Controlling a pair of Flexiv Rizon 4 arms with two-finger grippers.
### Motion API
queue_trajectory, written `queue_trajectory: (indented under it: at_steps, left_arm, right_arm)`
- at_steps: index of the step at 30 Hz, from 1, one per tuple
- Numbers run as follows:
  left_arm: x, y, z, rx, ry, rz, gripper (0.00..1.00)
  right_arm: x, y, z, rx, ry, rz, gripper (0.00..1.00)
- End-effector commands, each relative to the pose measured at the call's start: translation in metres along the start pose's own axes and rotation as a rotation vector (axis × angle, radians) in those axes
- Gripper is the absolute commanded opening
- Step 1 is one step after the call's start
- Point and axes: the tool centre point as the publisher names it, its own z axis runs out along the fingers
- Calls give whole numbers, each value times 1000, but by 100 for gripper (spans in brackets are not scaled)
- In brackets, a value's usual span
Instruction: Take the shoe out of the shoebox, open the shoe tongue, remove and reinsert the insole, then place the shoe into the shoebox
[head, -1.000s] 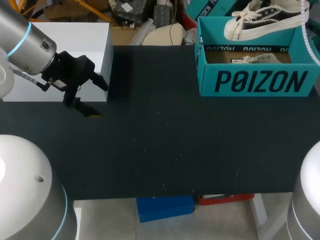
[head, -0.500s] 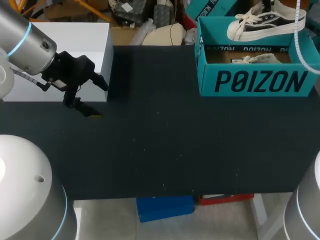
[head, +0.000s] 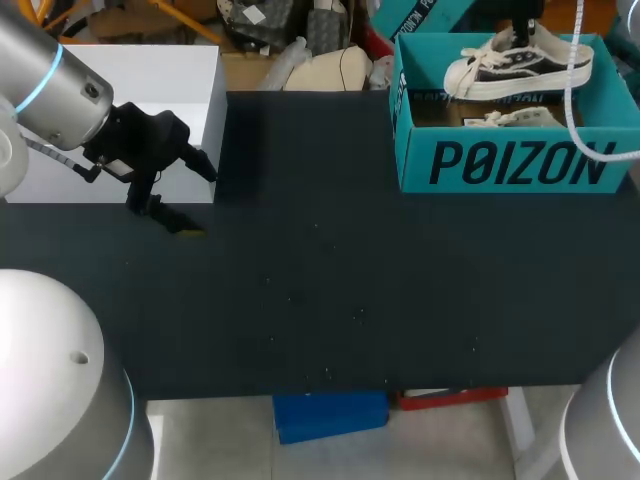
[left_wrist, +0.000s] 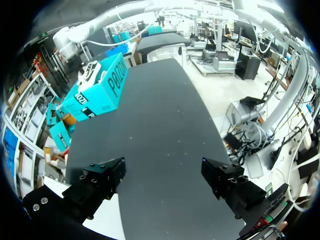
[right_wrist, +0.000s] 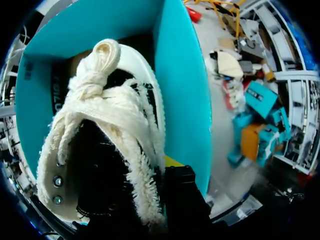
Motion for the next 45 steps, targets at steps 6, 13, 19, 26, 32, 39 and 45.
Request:
queue_trajectory:
  at_steps: [6,13,19,26,32,39,45]
  left_arm:
    - [0,0,0,-5,2,-1,100]
    - [0,0,0,-5,2,-1,100]
    - [0,0,0,-5,2,-1,100]
    - [0,0,0,-5,2,-1,100]
    - [0,0,0,-5,2,-1,100]
    - [0,0,0,-5,2,-1,100]
    - [0,0,0,-5,2,-1,100]
  right_arm:
    - [5,11,44,-14,-59,33,0]
    - [7,19,59,-43,-57,53,0]
    - [13,24,63,-62,-32,56,100]
    - [31,17,41,-31,22,76,100]
    - [45,6,8,0,50,81,100]
    - [62,-5,-42,53,55,77,100]
    - [84,-1,-81,81,69,32,9]
